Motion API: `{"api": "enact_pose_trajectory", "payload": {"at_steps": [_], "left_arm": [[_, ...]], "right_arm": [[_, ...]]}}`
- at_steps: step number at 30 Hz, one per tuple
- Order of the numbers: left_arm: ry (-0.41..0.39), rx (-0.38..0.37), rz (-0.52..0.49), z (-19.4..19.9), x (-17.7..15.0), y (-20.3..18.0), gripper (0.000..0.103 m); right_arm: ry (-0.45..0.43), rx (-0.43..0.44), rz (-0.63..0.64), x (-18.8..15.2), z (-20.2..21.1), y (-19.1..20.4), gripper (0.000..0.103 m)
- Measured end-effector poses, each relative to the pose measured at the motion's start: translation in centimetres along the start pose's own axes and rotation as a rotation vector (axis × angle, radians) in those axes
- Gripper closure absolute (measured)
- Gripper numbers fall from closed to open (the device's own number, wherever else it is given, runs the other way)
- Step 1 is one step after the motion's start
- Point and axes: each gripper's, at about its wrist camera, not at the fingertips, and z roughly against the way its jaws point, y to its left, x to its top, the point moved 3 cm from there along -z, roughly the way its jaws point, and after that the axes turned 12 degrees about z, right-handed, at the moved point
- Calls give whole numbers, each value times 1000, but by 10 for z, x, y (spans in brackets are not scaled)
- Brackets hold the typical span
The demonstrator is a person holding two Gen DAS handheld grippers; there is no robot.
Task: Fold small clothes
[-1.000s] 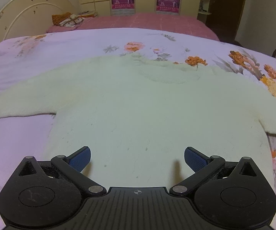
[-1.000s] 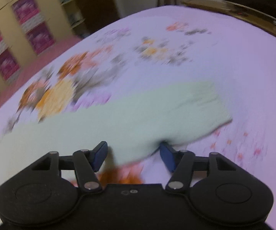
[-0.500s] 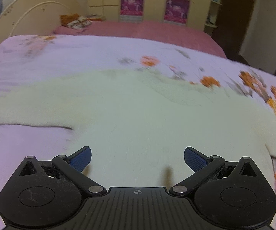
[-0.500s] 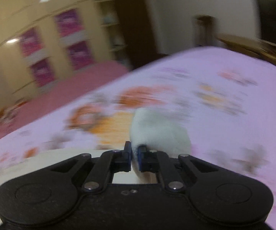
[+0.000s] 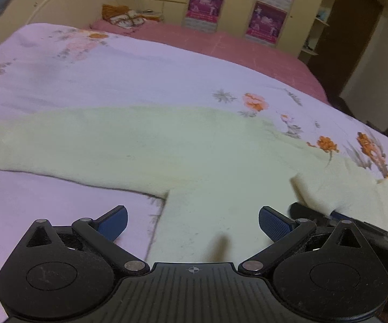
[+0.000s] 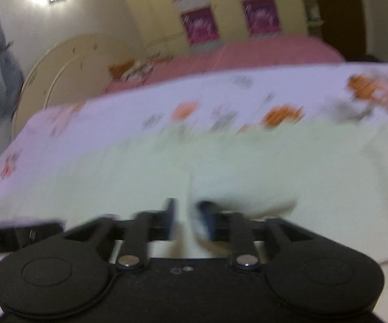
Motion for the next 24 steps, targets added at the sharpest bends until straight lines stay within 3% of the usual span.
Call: {"api": "enact_pose_trajectory", "payload": {"at_steps": [1,2,3,6,9,14,20,22,24], "left_arm": [[5,-12,2,-4,-1,-1,0],[10,-25,6,-6,-1,-2,0],[16,-34,7,-9,0,-3,0],[14,-42,-34,-13,-5,-12,0],[37,-80,-126,-20,-20,-36,0],[65,-150,-248,-34,-56,-94,0],[17,-134,-299,-61,-72,-140,1],[22,-136,-290,-74,-71,-149,36],[6,-152,-262,-77,-73,-146,44]], "right_arm": [[-13,17,9,-2,4,6,35],[-36,36,25,-1,13,14,35],[-43,42,35,2,18,15,42],[-82,73,-28,7,39,-2,44],[-127,-42,-76,3,69,-34,40],[-104,-193,-151,-21,99,-73,38],[-78,-278,-203,-53,121,-103,38],[-76,-281,-223,-60,127,-107,38],[-77,-290,-235,-65,128,-114,38]]}}
